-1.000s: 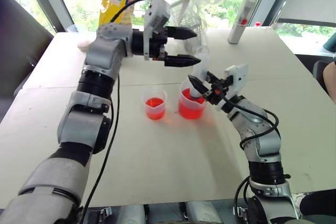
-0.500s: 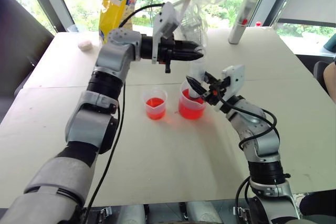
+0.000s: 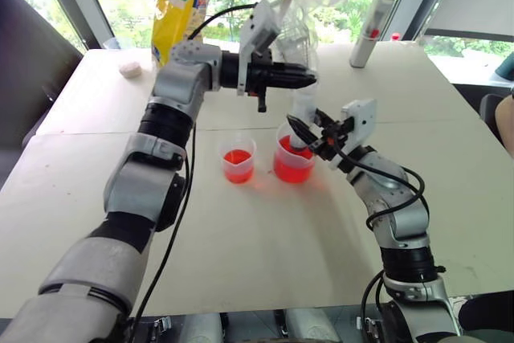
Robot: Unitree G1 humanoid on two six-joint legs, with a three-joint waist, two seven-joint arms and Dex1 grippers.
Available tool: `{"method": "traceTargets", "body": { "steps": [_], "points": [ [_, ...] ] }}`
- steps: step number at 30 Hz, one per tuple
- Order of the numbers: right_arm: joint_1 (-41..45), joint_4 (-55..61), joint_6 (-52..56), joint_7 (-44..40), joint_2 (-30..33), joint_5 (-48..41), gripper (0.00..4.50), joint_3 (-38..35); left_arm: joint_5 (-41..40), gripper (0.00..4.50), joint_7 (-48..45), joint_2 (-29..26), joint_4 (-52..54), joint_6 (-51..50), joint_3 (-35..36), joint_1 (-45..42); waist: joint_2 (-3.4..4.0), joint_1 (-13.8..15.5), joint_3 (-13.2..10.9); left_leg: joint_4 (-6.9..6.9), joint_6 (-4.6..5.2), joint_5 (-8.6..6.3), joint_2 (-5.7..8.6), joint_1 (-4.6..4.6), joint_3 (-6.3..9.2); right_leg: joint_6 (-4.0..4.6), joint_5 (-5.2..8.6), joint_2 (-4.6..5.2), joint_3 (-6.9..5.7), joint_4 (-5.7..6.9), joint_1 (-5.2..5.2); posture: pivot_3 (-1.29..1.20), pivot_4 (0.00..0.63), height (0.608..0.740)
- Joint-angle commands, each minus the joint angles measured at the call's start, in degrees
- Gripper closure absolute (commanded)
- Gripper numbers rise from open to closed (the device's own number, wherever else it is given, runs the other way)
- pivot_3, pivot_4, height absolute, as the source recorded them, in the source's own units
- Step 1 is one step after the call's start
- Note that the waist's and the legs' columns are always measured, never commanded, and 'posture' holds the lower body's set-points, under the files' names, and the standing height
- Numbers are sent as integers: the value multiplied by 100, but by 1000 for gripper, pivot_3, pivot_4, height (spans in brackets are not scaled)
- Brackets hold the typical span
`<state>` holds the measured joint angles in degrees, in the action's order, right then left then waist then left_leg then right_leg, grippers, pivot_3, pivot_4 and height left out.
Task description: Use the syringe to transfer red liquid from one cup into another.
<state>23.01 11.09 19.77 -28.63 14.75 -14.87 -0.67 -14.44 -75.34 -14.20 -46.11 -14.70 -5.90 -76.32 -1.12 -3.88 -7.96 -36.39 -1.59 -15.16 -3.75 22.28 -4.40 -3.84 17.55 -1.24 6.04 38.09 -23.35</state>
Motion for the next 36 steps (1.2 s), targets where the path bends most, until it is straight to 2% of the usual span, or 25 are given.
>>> {"method": "traceTargets", "body": {
  "steps": [1, 20, 36],
  "points": [
    [-155, 3, 98, -107, -50, -74, 3105, 235, -178, 4427, 214, -73, 25, 268, 432, -605, 0, -6, 0, 0, 0, 0, 0, 0, 0, 0, 0, 0, 0, 0, 0, 0, 150, 739],
    [-339, -109, 154, -128, -107, -70, 3105, 377, -185, 4427, 402, -118, -709, 731, 588, -1132, 0, -3, 0, 0, 0, 0, 0, -1, 0, 0, 0, -1, 0, 0, 0, 0, 150, 739],
    [-308, 24, 141, -121, -137, -76, 3105, 422, -172, 4427, 395, -111, -789, 827, 614, -1140, 0, -4, 0, 0, 0, 0, 0, -1, 1, 0, 0, -1, -1, 1, 0, 0, 150, 739]
  ]
}}
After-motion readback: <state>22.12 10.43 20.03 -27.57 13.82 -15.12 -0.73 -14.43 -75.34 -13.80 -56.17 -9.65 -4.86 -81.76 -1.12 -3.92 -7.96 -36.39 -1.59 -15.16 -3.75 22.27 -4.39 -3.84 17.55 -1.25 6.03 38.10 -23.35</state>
